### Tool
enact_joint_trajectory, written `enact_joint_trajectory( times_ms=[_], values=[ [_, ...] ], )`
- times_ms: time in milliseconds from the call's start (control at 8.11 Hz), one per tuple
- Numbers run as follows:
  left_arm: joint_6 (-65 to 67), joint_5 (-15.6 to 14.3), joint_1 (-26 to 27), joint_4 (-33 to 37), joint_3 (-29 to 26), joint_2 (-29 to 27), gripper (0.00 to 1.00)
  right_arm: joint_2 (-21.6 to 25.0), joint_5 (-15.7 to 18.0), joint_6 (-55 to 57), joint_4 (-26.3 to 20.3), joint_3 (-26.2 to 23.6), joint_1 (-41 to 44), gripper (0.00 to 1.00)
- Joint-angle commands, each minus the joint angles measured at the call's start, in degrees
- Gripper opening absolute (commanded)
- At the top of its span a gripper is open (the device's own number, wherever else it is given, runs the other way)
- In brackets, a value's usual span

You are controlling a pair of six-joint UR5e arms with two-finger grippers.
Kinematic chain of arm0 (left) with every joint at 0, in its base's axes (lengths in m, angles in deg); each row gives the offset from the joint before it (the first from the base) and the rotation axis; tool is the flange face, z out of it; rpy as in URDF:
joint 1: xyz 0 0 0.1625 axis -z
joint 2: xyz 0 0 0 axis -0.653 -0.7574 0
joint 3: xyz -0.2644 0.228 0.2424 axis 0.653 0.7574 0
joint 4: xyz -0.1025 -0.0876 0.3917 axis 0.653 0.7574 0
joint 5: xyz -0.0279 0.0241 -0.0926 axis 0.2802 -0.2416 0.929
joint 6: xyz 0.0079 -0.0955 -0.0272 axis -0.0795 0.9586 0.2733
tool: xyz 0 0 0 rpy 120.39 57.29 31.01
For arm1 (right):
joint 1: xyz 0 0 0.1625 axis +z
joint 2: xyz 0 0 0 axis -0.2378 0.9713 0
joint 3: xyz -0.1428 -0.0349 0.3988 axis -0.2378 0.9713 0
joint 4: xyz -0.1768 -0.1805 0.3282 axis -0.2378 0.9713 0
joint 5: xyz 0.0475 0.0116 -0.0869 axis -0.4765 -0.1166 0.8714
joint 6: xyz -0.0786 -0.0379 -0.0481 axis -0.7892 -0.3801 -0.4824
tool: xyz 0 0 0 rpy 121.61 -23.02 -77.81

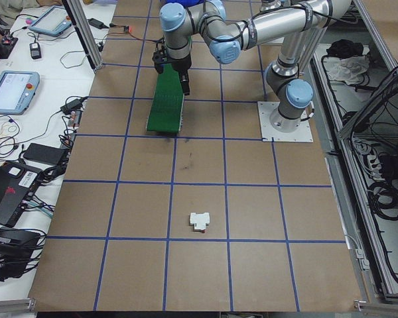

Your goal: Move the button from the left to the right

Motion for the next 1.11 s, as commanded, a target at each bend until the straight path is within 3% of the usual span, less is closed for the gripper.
enact_joint_trajectory(
  times_ms=[0, 247, 493, 740, 986],
  values=[
    [0.0, 0.0, 0.1, 0.0, 0.0, 0.0, 1.00, 1.0, 1.1, -12.2, -0.3, 0.4, -11.8, 0.00],
    [0.0, 0.1, 0.3, 0.0, 0.0, 0.0, 1.00, -0.1, 1.4, -15.5, -0.1, 0.1, -17.0, 0.00],
    [0.2, 0.2, 0.5, 0.0, 0.0, 0.1, 1.00, -5.0, 1.4, -20.3, 2.1, -0.3, -19.2, 0.00],
    [0.3, 0.2, 1.0, 0.0, 0.1, 0.1, 1.00, -6.5, 6.2, -20.5, 2.4, -1.0, -19.3, 0.00],
    [0.4, 0.8, 1.4, -0.5, 0.0, 0.5, 1.00, -8.9, 7.4, -20.8, 5.3, -2.5, -20.1, 0.00]
  ],
)
